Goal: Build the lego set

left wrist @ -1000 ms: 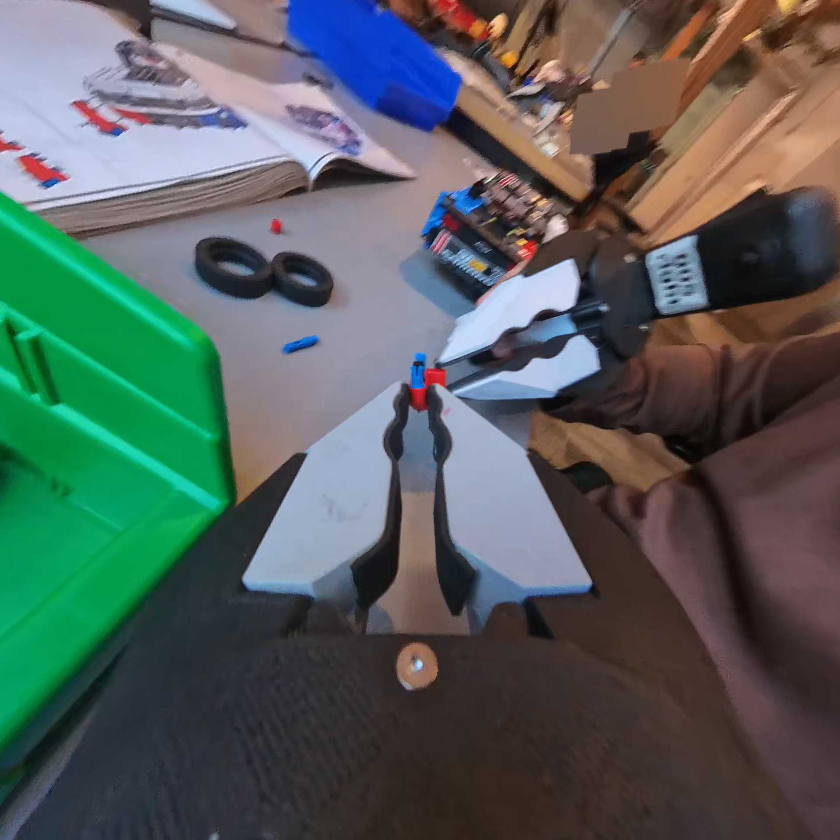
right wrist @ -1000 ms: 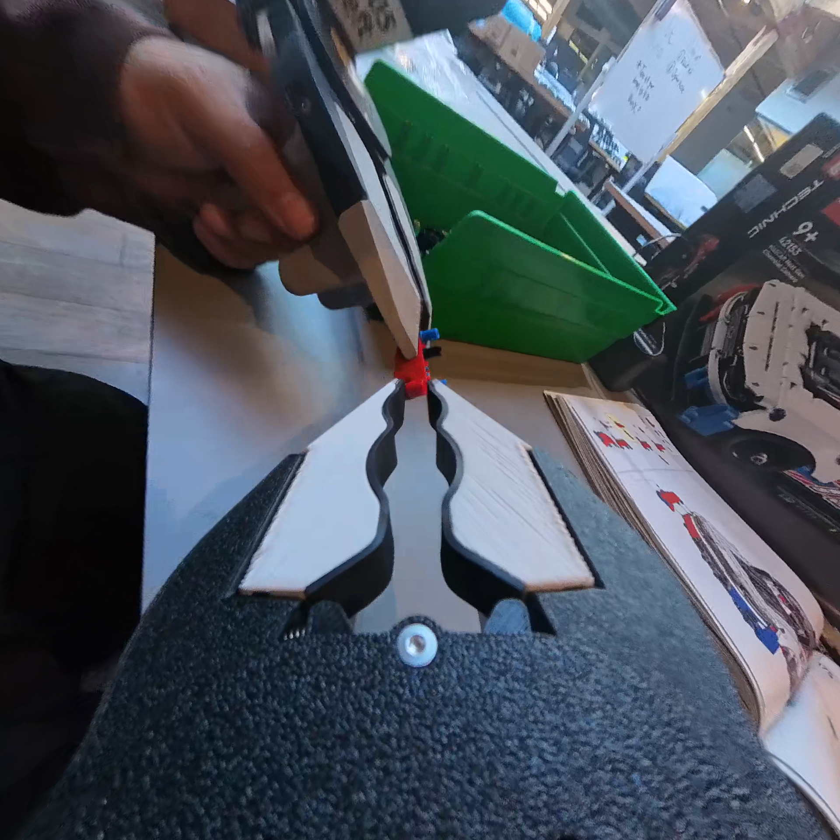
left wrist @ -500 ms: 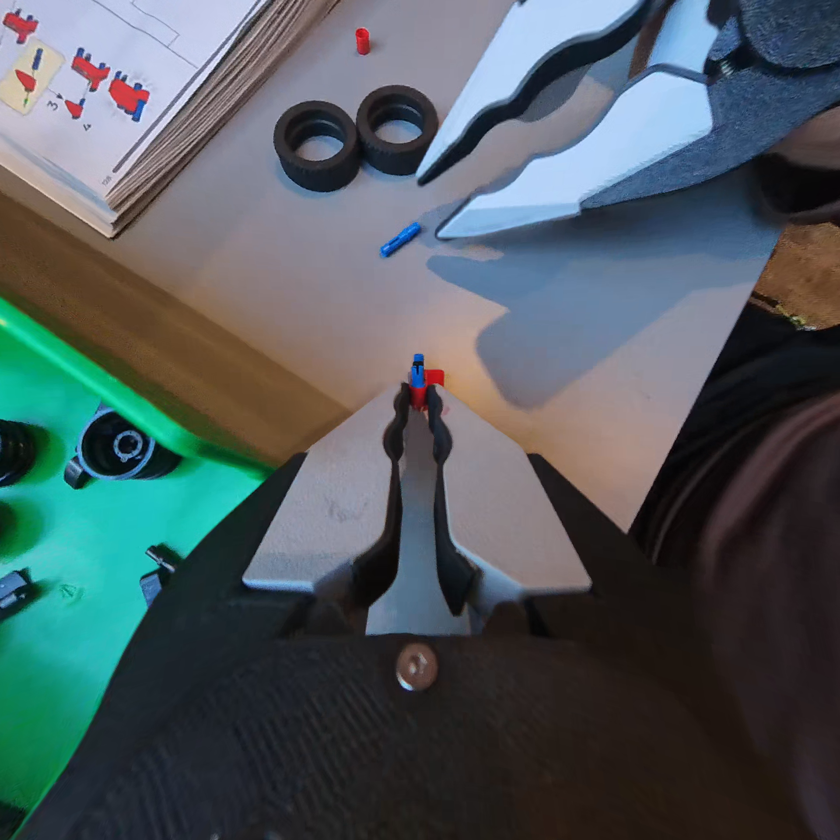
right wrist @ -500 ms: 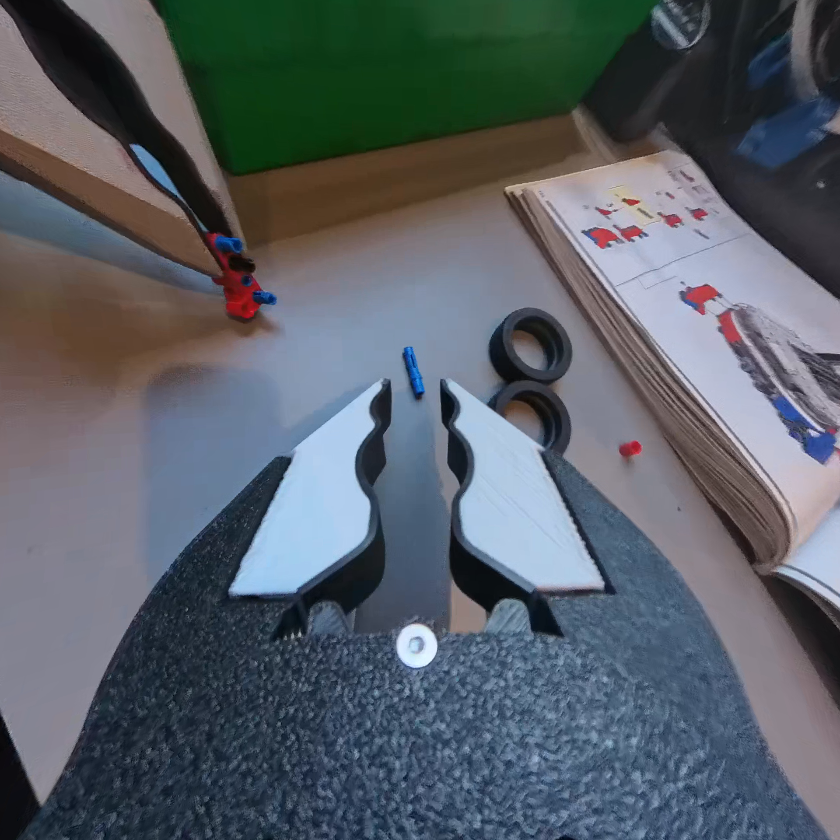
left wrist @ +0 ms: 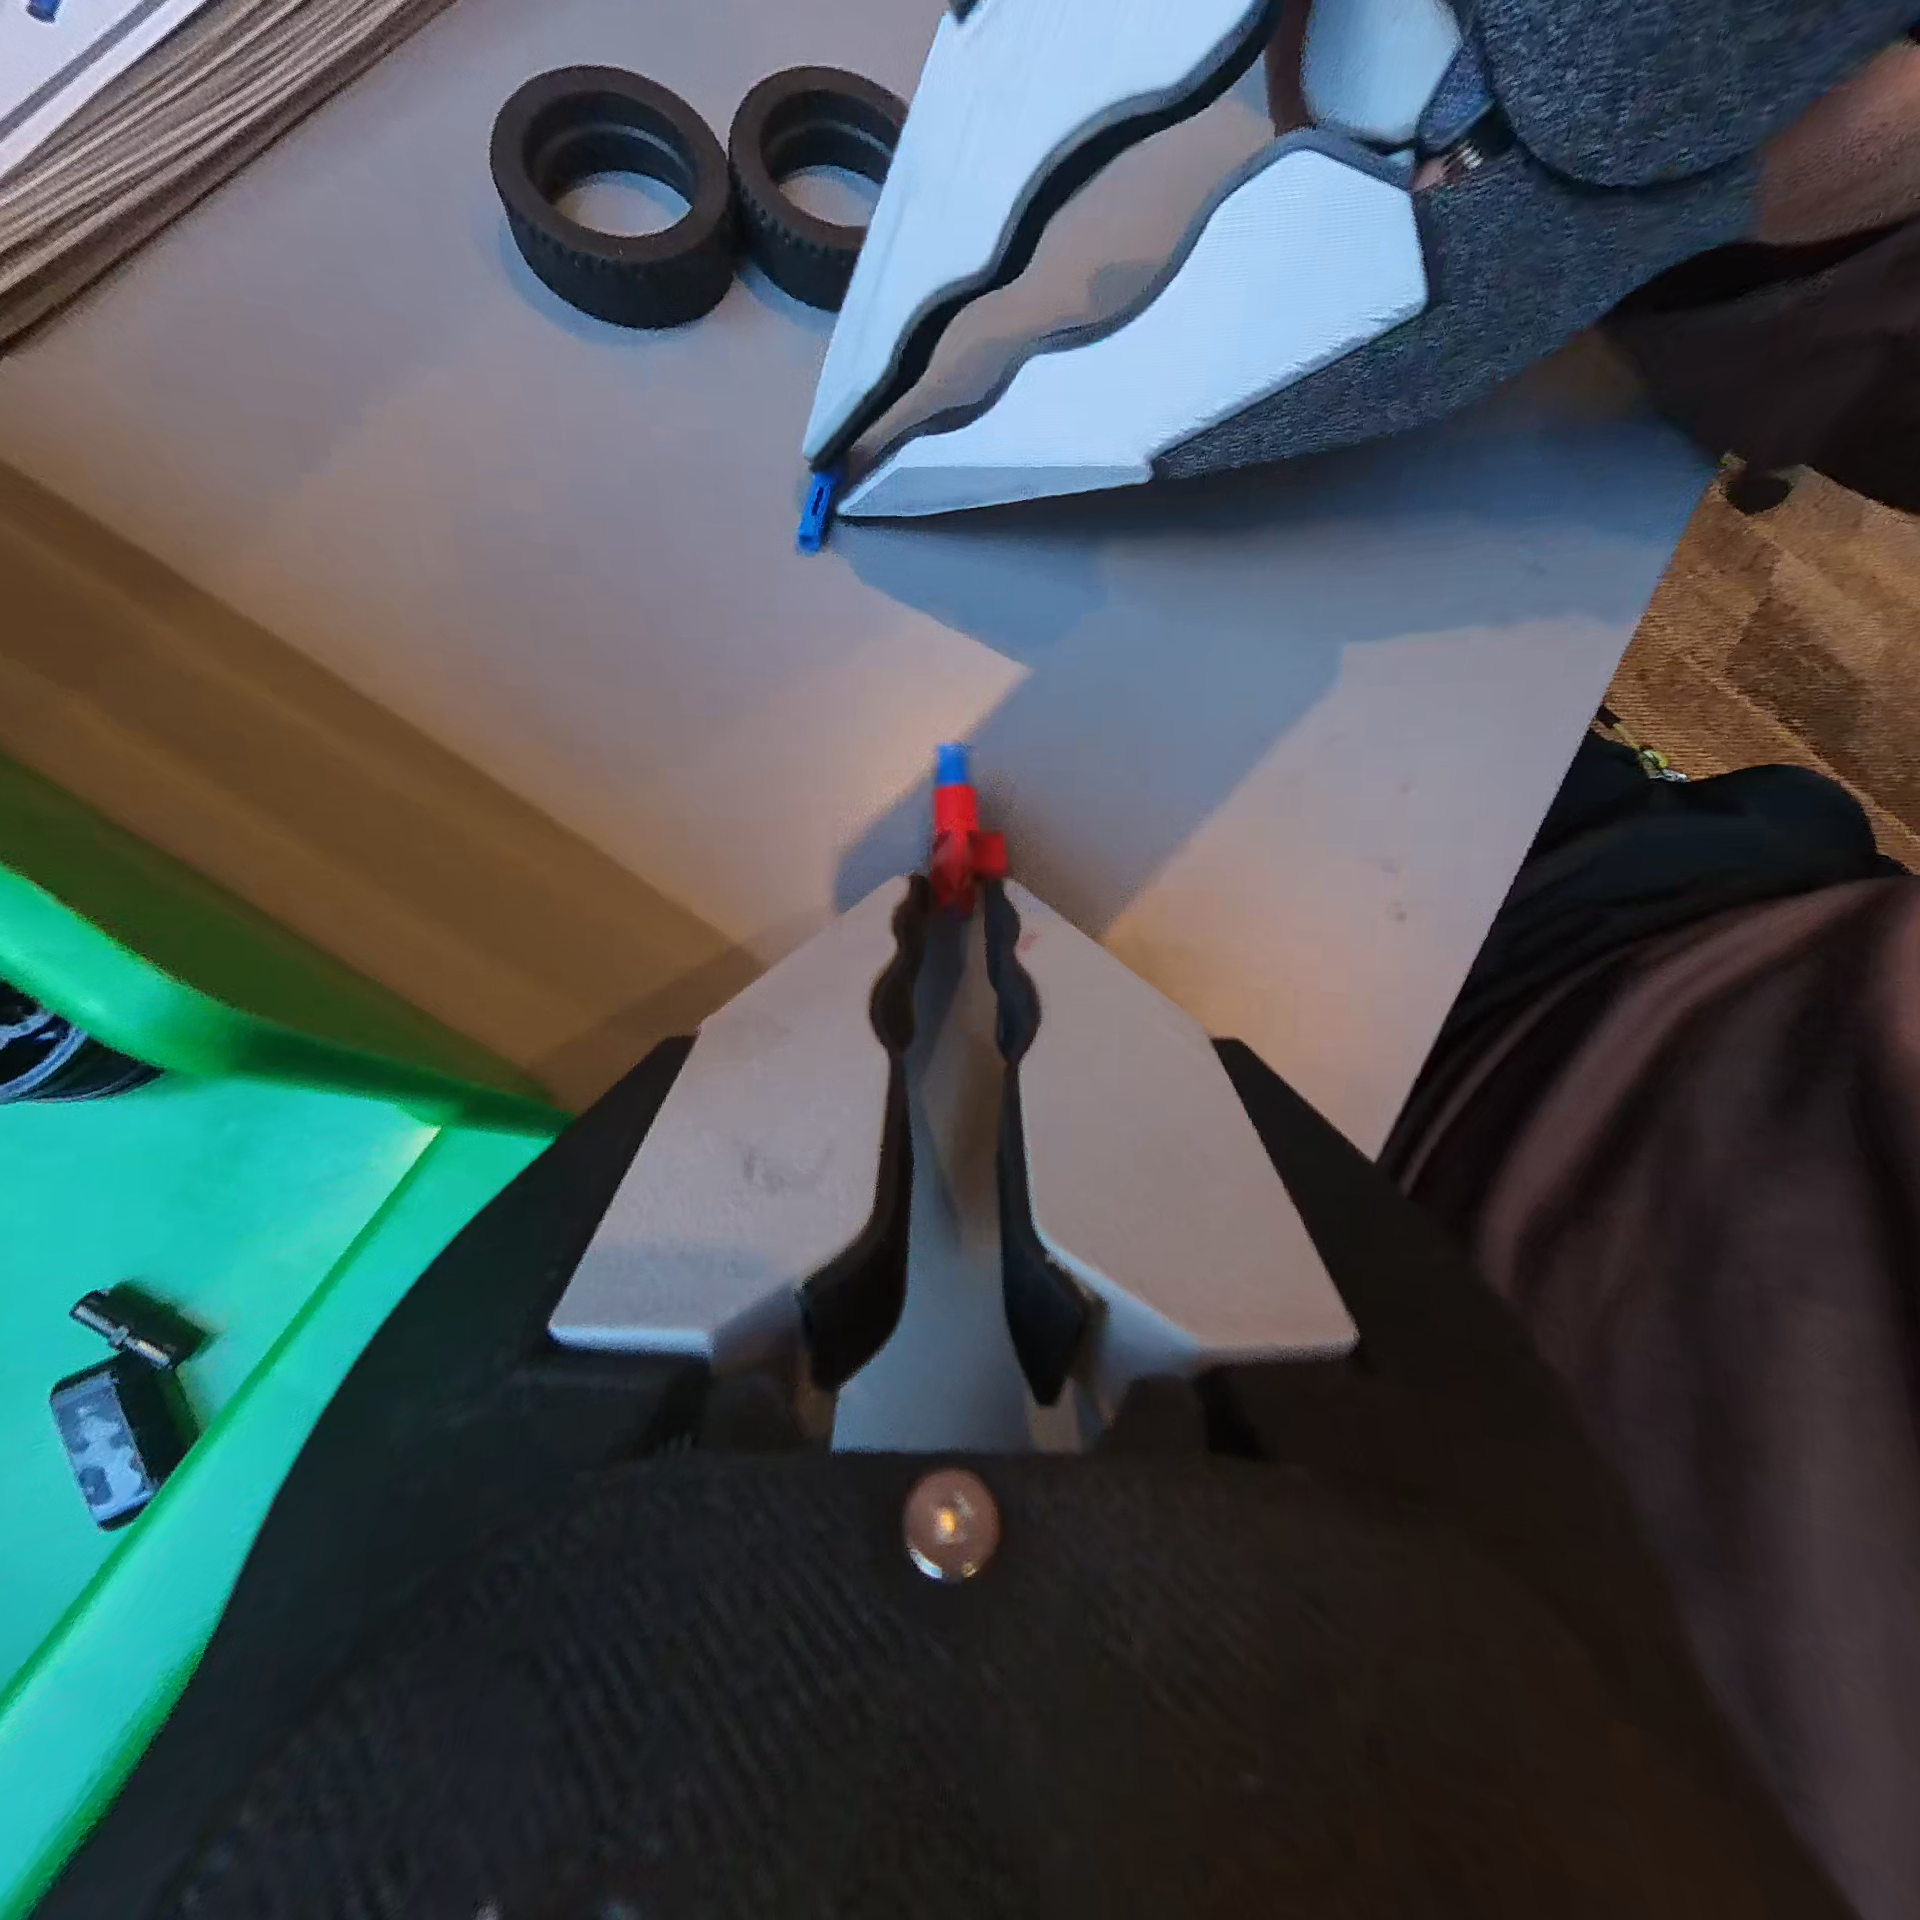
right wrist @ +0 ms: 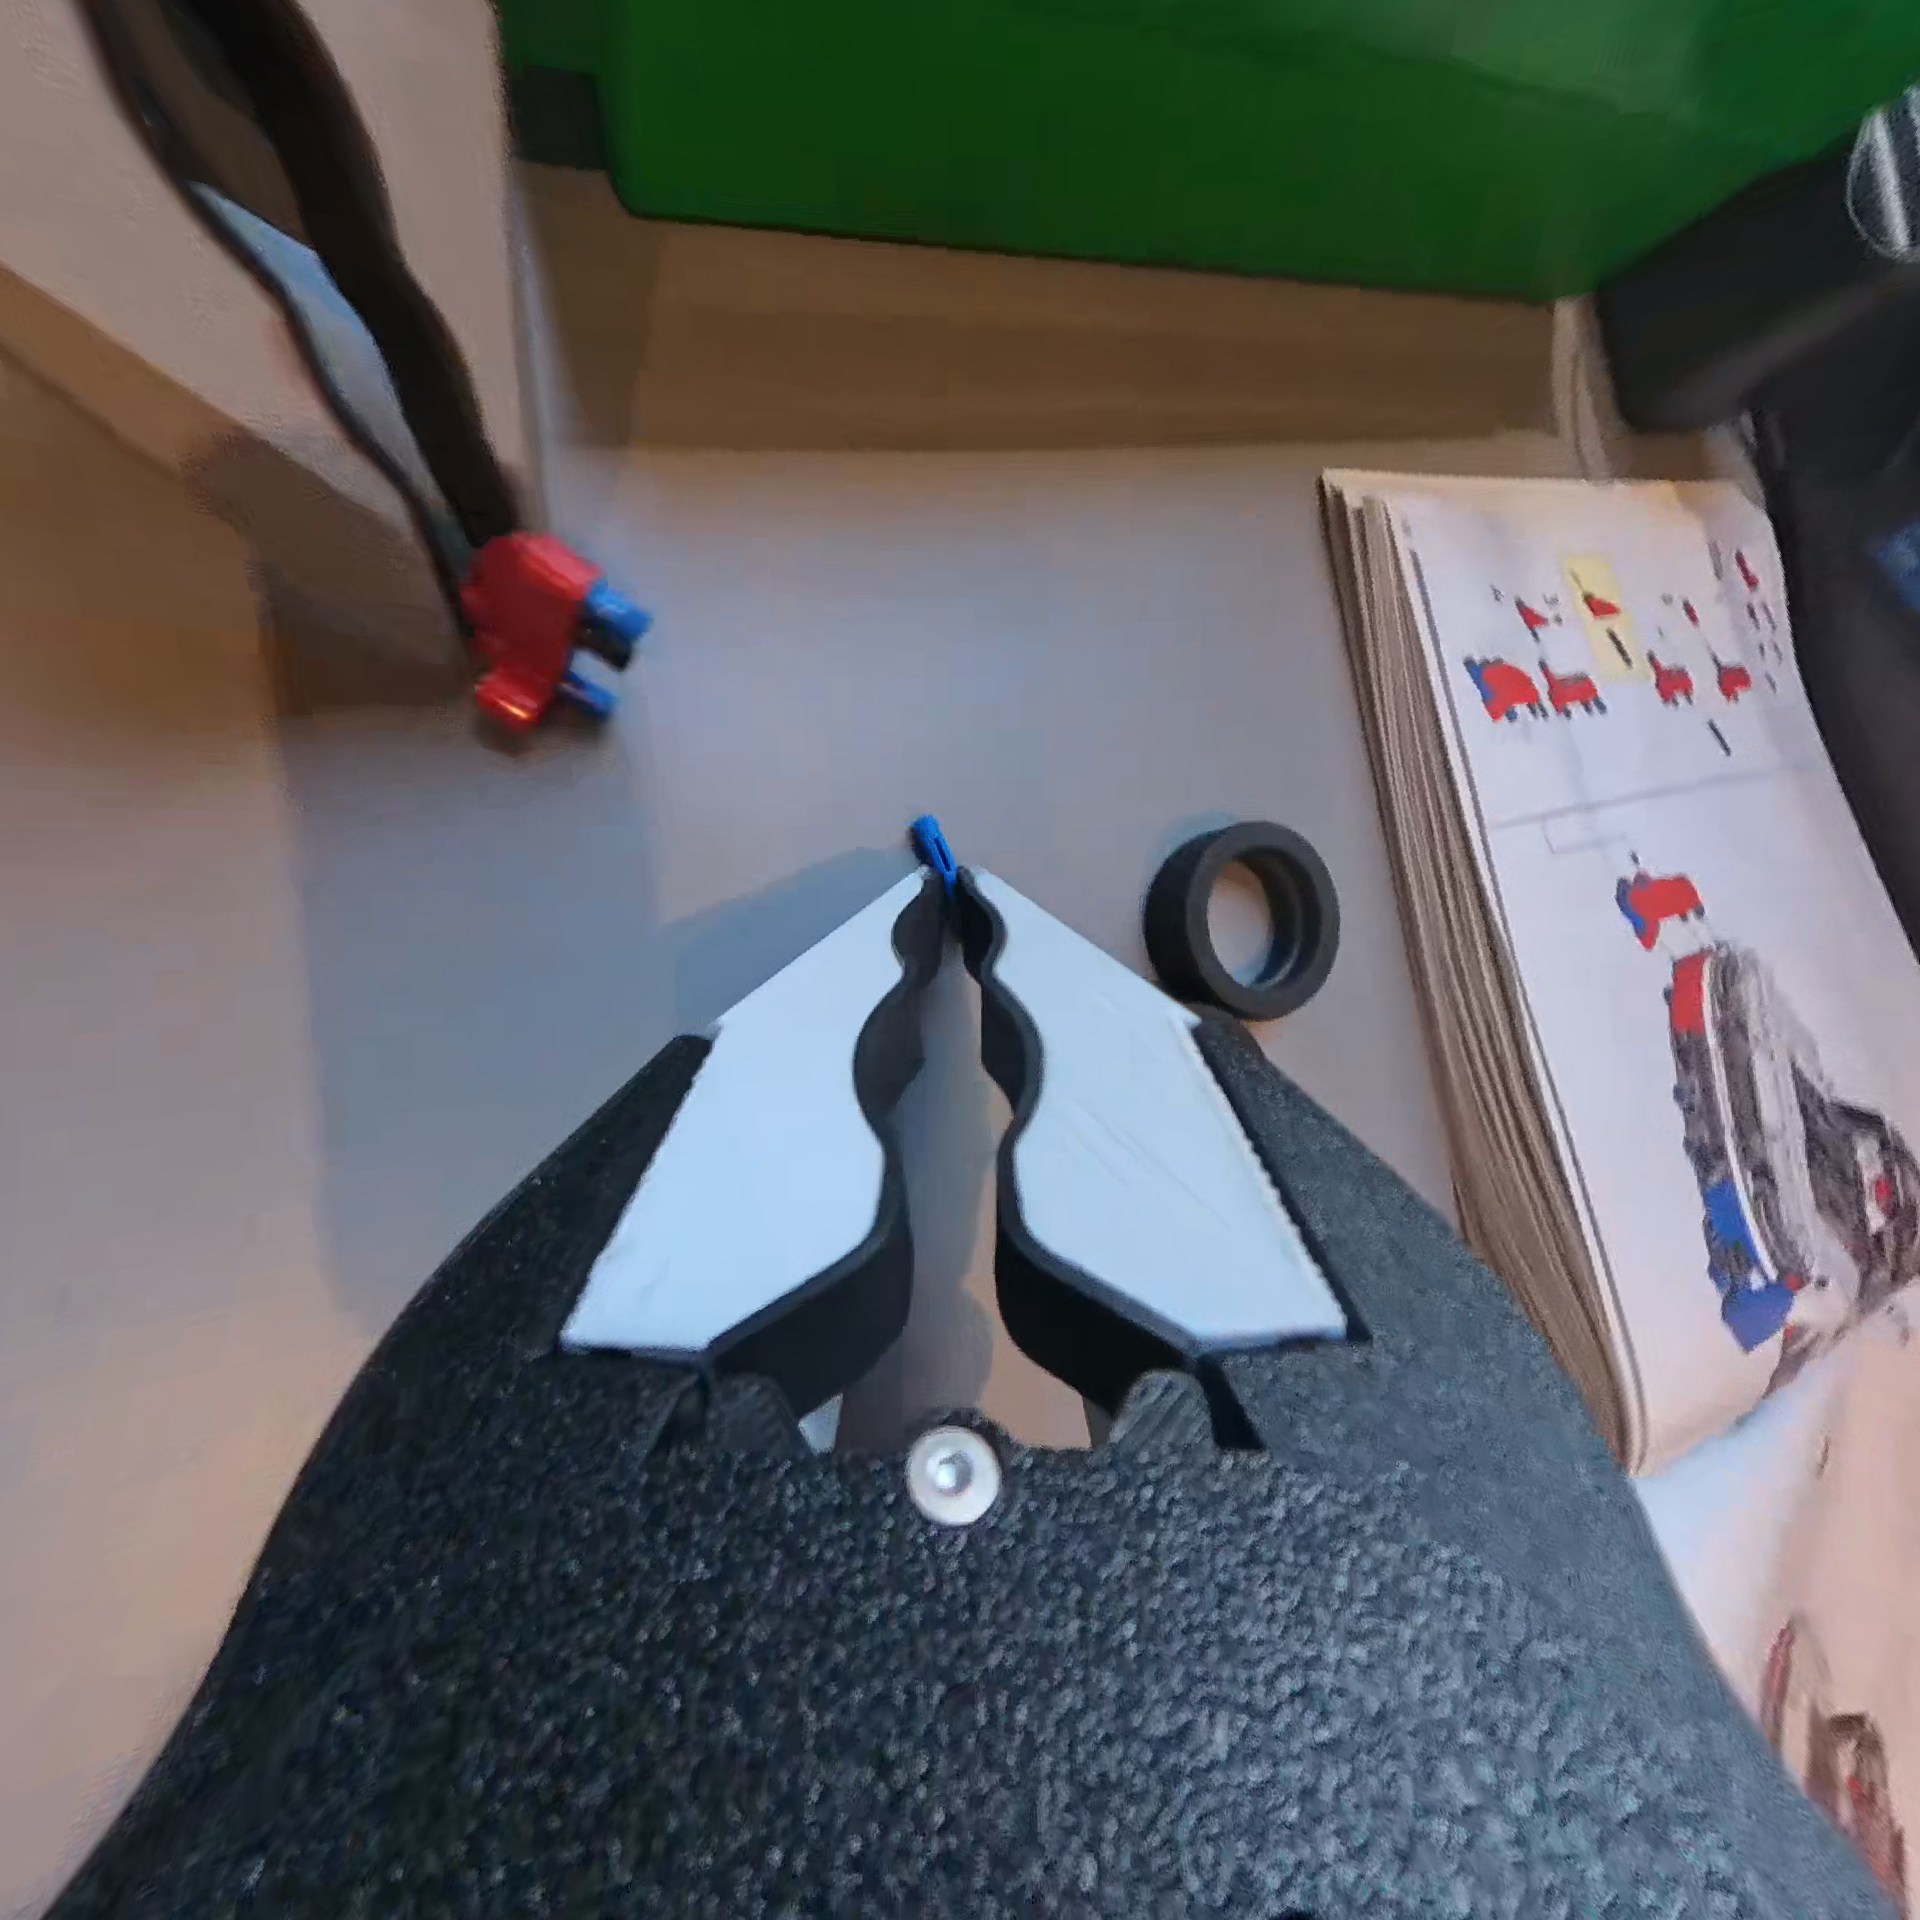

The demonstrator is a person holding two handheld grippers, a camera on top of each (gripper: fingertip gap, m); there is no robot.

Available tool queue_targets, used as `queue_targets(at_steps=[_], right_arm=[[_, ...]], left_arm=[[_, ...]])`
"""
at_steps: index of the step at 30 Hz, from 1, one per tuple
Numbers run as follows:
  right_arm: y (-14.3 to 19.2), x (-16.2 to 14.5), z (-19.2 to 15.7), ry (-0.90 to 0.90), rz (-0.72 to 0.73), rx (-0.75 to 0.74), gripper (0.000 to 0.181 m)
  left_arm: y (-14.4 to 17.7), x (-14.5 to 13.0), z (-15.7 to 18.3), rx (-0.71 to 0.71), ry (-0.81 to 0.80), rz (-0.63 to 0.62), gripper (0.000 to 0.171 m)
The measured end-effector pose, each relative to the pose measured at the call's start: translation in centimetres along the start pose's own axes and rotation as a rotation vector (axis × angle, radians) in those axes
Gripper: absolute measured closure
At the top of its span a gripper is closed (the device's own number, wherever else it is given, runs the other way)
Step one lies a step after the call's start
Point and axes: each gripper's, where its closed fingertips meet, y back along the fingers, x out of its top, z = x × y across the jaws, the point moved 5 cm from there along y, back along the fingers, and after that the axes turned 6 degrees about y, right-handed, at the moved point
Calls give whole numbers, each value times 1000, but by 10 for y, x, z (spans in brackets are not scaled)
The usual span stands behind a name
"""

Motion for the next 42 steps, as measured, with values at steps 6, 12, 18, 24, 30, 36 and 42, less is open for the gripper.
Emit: queue_targets(at_steps=[6,12,18,24,30,36,42], right_arm=[[16,-4,-21,184,-15,83,181],[30,-8,-26,92,-84,68,181],[28,-10,-10,-116,-141,57,178],[17,-15,-9,-270,-139,105,181],[3,3,-9,-249,-62,138,181],[-3,14,-9,-244,15,150,181],[14,5,-2,-273,27,83,181]], left_arm=[[-4,-2,0,-14,44,18,167],[-4,-4,2,-15,49,38,167],[-4,-4,1,5,53,68,166],[0,-6,-8,44,72,88,166],[-1,-6,-5,40,56,89,166],[-2,-6,1,16,44,84,166],[-2,-9,6,-20,45,82,165]])
